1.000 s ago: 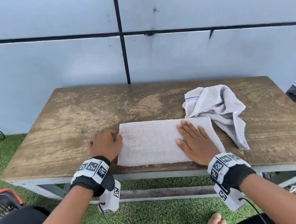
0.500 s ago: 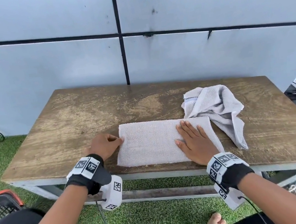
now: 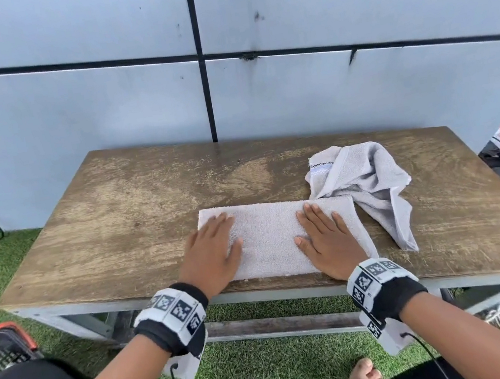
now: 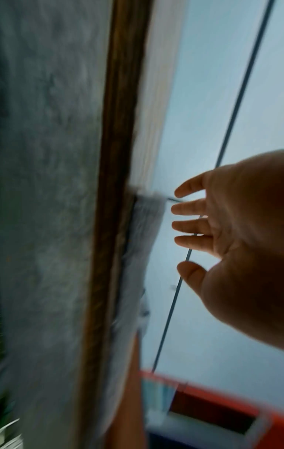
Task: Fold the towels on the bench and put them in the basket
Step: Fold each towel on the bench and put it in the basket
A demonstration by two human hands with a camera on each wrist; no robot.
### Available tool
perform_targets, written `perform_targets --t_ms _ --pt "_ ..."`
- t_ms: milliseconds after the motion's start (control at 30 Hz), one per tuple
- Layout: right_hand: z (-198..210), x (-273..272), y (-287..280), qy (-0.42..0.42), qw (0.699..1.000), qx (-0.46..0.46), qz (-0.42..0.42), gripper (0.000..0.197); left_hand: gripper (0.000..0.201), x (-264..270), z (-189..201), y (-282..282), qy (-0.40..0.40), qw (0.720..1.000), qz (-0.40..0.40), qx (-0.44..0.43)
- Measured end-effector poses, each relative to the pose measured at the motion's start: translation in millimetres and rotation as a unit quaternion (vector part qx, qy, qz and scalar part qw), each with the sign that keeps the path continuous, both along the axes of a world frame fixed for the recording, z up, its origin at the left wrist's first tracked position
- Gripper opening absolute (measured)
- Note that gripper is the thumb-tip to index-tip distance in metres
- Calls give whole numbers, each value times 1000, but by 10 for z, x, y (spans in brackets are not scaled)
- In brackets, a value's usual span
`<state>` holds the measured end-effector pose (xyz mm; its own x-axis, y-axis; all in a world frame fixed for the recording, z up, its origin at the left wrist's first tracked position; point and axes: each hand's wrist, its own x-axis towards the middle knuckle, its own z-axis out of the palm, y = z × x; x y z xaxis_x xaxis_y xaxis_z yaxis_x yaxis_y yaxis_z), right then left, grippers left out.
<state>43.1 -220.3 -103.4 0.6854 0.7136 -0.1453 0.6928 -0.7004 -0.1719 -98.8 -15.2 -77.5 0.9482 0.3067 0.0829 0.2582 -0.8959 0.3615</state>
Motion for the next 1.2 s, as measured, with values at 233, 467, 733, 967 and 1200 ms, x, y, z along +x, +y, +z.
perform_targets --t_ms 233,467,733,967,1200 --pt "55 -336 93 28 999 14 19 85 75 139 -240 -93 94 993 -46 61" --pt "54 -562 137 -8 1000 10 20 70 70 195 -248 -349 81 986 -91 116" --pt "-4 -324 -5 -38 999 -9 -33 69 65 237 -361 -217 77 988 -44 127" --pt "-18 -186 -194 -39 998 -9 -55 70 75 31 -348 23 110 986 35 116" --pt "-17 -280 -142 21 995 48 -88 65 75 -310 -225 -470 109 993 -41 34"
